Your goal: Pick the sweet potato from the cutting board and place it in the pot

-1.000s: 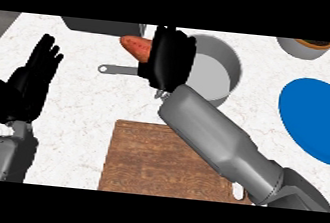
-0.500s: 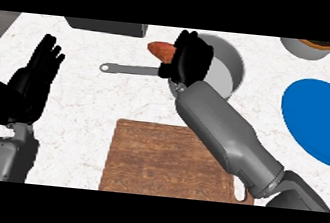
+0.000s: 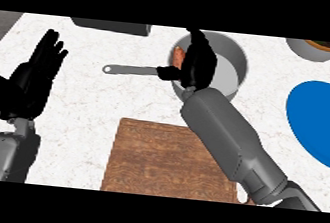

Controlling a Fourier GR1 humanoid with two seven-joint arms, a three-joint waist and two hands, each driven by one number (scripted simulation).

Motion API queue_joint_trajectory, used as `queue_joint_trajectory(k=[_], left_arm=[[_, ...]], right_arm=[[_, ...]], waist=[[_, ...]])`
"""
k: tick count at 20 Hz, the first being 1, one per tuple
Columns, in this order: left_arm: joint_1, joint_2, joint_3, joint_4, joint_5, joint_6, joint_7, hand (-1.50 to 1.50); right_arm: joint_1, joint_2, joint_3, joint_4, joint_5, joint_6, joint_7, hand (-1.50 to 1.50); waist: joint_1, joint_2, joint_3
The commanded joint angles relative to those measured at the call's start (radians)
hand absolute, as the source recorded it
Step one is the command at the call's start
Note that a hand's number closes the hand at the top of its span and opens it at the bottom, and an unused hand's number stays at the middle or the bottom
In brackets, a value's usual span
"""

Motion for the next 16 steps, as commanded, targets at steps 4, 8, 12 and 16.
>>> queue_joint_trajectory(k=[4, 8, 12, 16], left_arm=[[0.022, 0.000, 0.006, -0.020, -0.008, 0.011, -0.001, 0.00], [0.047, -0.010, 0.002, -0.029, -0.013, 0.015, -0.009, 0.00], [0.104, 0.030, 0.052, -0.038, 0.011, -0.014, -0.019, 0.00], [0.128, -0.028, 0.012, -0.024, -0.033, 0.023, -0.064, 0.00]], right_arm=[[0.051, 0.002, -0.083, -0.120, -0.224, -0.181, -0.241, -1.50], [0.122, 0.002, -0.141, -0.139, -0.363, -0.198, -0.455, -1.50], [0.202, -0.038, -0.252, -0.220, -0.433, -0.046, -0.593, -1.50], [0.331, -0.089, -0.226, -0.388, -0.412, 0.026, -0.560, -1.50]], waist=[[-0.018, -0.009, 0.000], [-0.028, -0.011, 0.000], [-0.063, -0.021, -0.001], [-0.082, -0.027, -0.002]])
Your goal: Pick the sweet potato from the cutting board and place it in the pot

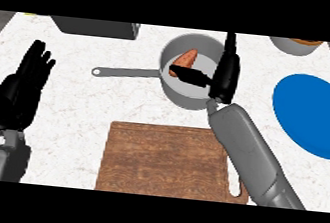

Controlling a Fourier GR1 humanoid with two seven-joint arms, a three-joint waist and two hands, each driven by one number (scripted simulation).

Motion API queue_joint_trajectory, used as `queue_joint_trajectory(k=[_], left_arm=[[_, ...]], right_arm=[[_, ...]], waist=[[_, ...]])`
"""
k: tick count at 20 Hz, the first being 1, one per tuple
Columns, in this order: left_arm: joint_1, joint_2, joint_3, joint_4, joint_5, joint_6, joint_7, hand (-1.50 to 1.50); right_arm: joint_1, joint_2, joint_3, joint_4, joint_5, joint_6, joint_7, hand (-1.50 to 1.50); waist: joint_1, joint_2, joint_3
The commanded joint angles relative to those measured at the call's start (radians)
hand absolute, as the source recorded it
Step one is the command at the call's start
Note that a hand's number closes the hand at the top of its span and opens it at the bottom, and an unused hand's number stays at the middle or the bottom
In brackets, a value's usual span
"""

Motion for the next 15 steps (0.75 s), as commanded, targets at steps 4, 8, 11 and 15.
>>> queue_joint_trajectory(k=[4, 8, 11, 15], left_arm=[[-0.040, -0.021, -0.018, -0.001, -0.035, 0.035, 0.032, 0.00], [-0.028, -0.048, -0.020, 0.030, -0.055, 0.055, -0.018, 0.00], [-0.022, 0.016, 0.039, -0.018, 0.018, -0.014, 0.042, 0.00], [-0.012, -0.019, 0.025, 0.094, -0.014, -0.014, -0.078, 0.00]], right_arm=[[0.193, -0.087, -0.047, -0.201, -0.047, 0.151, -0.058, -1.50], [0.263, -0.093, -0.012, -0.353, 0.020, 0.172, 0.056, -1.50], [0.343, -0.167, -0.064, -0.399, -0.008, 0.252, 0.016, -1.50], [0.404, -0.160, -0.083, -0.462, -0.005, 0.296, -0.005, -1.50]], waist=[[-0.014, -0.003, -0.001], [-0.015, -0.004, -0.001], [-0.014, -0.004, -0.001], [-0.015, -0.003, -0.001]])
